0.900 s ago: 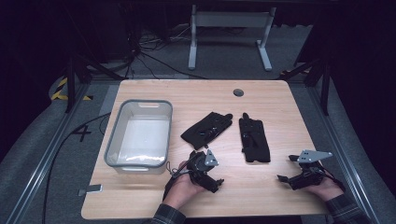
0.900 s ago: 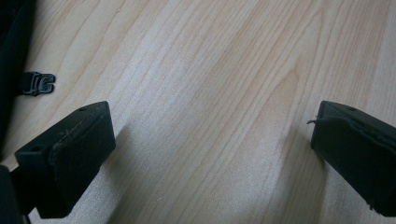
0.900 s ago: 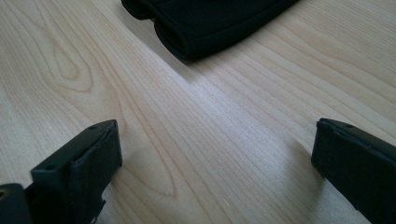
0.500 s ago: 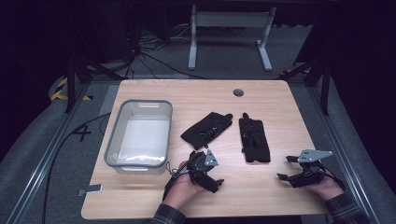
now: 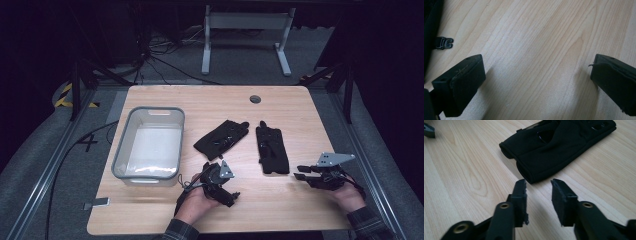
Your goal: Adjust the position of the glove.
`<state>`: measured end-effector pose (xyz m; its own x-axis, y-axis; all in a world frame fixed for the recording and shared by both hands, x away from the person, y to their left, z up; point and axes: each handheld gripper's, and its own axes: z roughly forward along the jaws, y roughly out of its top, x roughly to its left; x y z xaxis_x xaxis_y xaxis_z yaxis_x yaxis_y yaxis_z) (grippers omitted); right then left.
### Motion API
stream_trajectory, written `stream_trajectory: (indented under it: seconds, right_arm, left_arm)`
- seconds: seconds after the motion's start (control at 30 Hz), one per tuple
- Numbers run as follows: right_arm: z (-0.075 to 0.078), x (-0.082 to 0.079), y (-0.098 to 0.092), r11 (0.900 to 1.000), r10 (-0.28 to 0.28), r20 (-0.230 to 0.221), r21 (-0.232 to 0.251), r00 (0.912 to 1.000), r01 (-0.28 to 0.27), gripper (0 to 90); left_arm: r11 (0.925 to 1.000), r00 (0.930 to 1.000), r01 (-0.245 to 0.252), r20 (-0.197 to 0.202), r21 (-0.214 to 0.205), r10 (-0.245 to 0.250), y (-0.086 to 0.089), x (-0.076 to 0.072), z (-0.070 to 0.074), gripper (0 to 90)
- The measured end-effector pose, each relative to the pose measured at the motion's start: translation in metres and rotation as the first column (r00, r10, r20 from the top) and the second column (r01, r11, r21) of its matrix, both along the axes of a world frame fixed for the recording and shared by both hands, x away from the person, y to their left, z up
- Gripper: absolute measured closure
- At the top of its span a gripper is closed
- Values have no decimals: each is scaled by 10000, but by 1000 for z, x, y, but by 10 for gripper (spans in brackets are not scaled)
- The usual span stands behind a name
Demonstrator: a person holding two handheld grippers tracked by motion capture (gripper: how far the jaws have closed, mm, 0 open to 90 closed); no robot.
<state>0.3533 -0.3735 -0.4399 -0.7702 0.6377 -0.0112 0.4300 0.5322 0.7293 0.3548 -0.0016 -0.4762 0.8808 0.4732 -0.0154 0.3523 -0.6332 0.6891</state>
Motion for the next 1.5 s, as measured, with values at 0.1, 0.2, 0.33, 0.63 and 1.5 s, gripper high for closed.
stream_trajectory:
  seconds: [0.1, 0.2, 0.33, 0.63, 1.5]
  right_arm:
    - [3, 2, 1, 9999, 49, -65, 88, 10000, -48, 812]
    - [5, 6, 3, 9998, 138, -91, 142, 9999, -136, 858]
    - [7, 12, 8, 9994, 314, -37, 148, 9995, -313, 895]
    - [9, 27, 19, 9982, 555, 59, 240, 9984, -556, 897]
    - [-7, 59, 49, 9934, 1150, -304, 3, 9929, -1150, 900]
  left_arm:
    - [10000, 10000, -1, -3, -2, 1, 0, 0, 0, 0]
    - [10000, 10000, 0, 0, -1, 0, 0, 0, 0, 0]
    - [10000, 10000, 0, -2, -2, 0, 0, 0, 0, 0]
    - [10000, 10000, 18, -2, -1, -18, 0, 0, 0, 0]
    - [10000, 10000, 21, -4, -2, -21, 0, 0, 0, 0]
